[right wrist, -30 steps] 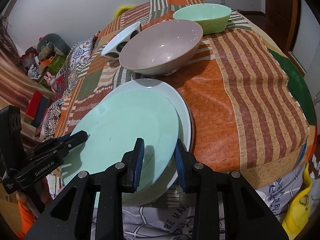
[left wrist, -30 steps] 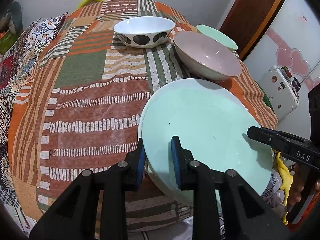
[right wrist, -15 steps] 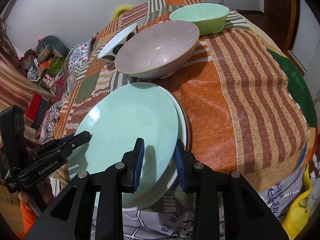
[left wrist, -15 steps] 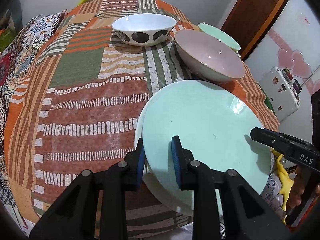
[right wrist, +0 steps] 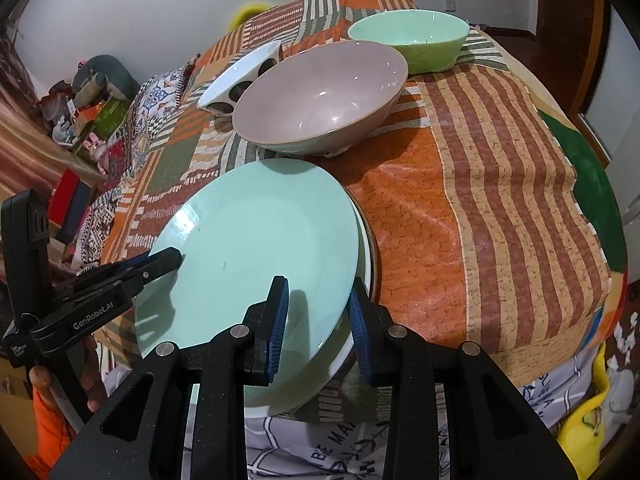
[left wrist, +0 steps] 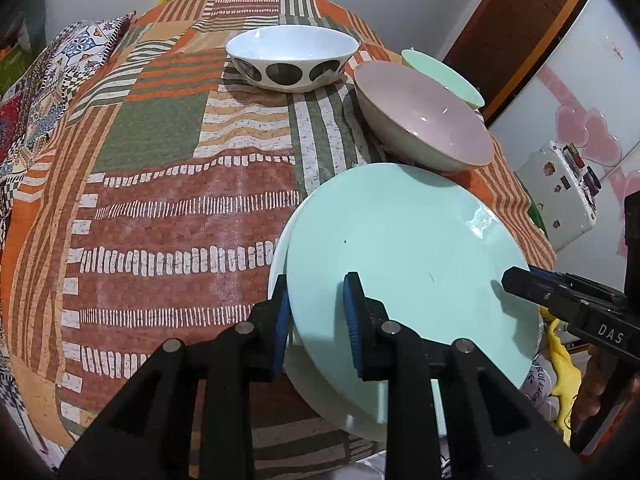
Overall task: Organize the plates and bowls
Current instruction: 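Lower the mint-green plate onto the white plate and open both grippers, then move both grippers to the large pink bowl and close on its rim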
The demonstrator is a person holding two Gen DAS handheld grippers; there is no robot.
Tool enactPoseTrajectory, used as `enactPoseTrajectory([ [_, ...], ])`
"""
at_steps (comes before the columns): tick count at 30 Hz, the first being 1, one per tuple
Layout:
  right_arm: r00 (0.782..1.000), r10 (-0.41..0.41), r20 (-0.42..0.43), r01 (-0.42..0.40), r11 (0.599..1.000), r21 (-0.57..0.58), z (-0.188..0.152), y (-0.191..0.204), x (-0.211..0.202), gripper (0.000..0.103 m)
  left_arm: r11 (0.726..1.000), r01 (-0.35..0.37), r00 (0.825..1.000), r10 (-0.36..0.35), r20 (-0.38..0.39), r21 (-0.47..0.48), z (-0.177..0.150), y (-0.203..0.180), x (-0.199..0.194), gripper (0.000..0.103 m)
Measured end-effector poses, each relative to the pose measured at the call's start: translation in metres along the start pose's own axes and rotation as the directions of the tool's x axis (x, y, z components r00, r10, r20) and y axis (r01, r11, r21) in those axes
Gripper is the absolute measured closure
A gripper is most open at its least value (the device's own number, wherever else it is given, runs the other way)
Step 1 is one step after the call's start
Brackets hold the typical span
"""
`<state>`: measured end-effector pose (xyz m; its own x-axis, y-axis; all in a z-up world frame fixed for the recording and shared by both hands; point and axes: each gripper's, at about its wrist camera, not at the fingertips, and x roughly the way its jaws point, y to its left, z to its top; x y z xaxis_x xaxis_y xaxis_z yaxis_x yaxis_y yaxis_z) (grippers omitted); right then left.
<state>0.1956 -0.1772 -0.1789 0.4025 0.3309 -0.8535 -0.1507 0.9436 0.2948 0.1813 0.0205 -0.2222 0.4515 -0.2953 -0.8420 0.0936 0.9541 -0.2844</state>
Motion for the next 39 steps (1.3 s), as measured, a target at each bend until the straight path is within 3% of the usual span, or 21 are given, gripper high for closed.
enactPoseTrajectory([
  [8,0.999,-0.045,-0.009,0.045,0.999,0.008,0.001,-0.003,-0.006,0.070,0.998,-0.036,0.999,0.036,0.007,0.048,-0.002,-0.008,0.004,0.076],
  [17,0.999,-0.032,0.017,0.033,0.998,-0.046,0.000,0.009,-0.008,0.069,0.998,-0.050,0.999,0.050,-0.002,0.049,-0.003,-0.007,0.002,0.076],
  [22,0.999,-0.035,0.025,0.036,0.998,-0.041,0.002,0.007,-0.009,0.069,0.995,-0.080,0.996,0.079,0.032,0.058,0.000,-0.007,-0.013,0.074],
  [26,0.998,-0.037,0.059,0.039,0.999,-0.034,0.007,0.002,-0.019,0.068,0.991,-0.118,0.989,0.110,0.101,0.068,0.009,-0.011,-0.032,0.056],
  [30,0.992,-0.051,0.112,0.055,0.998,-0.034,0.014,-0.001,-0.032,0.062,0.985,-0.147,0.976,0.129,0.178,0.090,0.021,-0.019,-0.051,0.046],
  [37,0.980,-0.063,0.190,0.069,0.997,-0.026,0.031,-0.008,-0.049,0.059,0.976,-0.177,0.952,0.137,0.274,0.125,0.045,-0.038,-0.069,0.030],
  [39,0.975,-0.066,0.210,0.073,0.997,-0.026,0.036,-0.010,-0.053,0.059,0.974,-0.183,0.945,0.138,0.296,0.132,0.053,-0.043,-0.071,0.020],
])
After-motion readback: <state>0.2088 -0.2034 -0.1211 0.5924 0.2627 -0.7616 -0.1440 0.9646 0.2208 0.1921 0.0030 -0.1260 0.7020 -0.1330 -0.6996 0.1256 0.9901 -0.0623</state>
